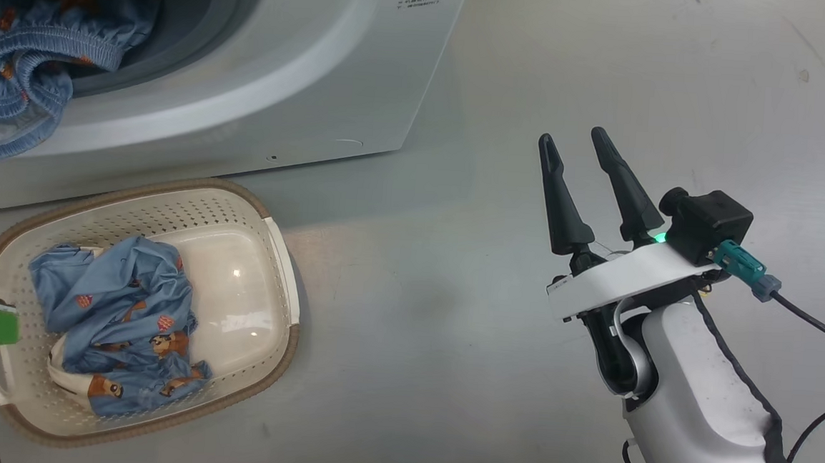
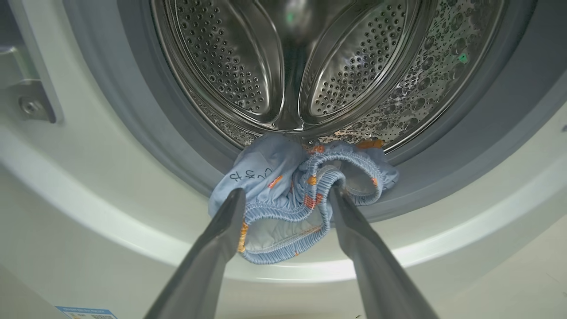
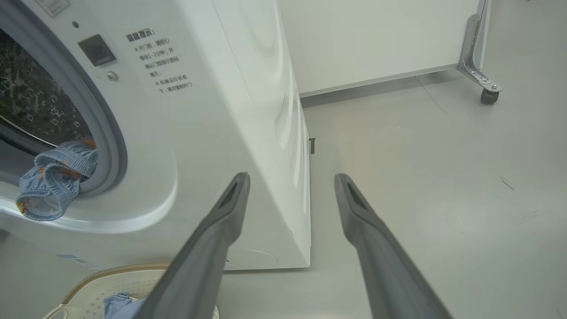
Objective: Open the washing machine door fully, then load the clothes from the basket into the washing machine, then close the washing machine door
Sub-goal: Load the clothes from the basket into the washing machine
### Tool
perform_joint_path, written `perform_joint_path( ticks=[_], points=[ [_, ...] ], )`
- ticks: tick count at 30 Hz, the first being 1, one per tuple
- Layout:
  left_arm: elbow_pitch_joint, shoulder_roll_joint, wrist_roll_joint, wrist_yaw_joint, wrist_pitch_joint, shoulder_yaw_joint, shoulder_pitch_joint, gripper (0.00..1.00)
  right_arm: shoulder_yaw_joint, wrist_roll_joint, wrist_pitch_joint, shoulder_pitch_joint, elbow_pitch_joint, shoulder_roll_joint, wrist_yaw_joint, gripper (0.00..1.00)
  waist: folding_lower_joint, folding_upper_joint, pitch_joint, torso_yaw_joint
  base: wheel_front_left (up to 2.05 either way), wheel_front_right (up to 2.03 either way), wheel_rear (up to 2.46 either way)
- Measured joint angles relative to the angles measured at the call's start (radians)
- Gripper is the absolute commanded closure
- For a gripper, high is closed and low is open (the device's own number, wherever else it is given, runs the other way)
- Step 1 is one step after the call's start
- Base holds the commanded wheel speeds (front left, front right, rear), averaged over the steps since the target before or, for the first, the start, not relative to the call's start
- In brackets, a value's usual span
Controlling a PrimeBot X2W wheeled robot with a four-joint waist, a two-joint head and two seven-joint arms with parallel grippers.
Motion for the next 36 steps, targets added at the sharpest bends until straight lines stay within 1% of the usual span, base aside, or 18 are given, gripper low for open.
perform_joint_path(
  ticks=[10,17,19,23,28,36],
  points=[
    [-0.028,-0.002,0.012,0.000,0.000,0.025,0.048,0.00,0.009,0.000,0.000,0.000,0.000,0.000,0.000,0.00,0.0000,0.0000,0.002,-0.010,0.00,0.00,0.00],
    [0.023,0.002,0.009,0.000,0.003,-0.022,0.057,0.00,0.012,0.001,0.000,0.000,0.000,0.000,0.000,0.00,0.0000,0.0000,0.006,-0.017,0.00,0.00,0.00],
    [0.039,0.006,0.004,0.000,0.026,-0.030,0.052,0.00,0.016,0.001,0.000,0.000,0.000,0.000,0.000,0.00,0.0000,0.0000,0.008,-0.019,0.00,0.00,0.00],
    [0.100,0.010,-0.022,0.000,0.069,-0.035,0.023,0.00,0.025,0.002,0.000,0.000,0.001,0.000,0.000,0.00,0.0000,0.0000,0.011,-0.024,0.00,0.00,0.00],
    [0.168,0.013,-0.070,0.000,0.106,-0.019,-0.056,0.00,0.030,0.006,0.000,-0.001,0.001,0.000,0.000,0.00,0.0001,0.0000,0.014,-0.034,0.00,0.00,0.00],
    [0.275,0.038,-0.086,0.000,0.186,-0.013,-0.163,0.00,0.031,0.011,0.000,-0.001,0.001,0.001,0.000,0.00,0.0000,0.0000,0.023,-0.053,0.00,0.00,0.00]
  ],
)
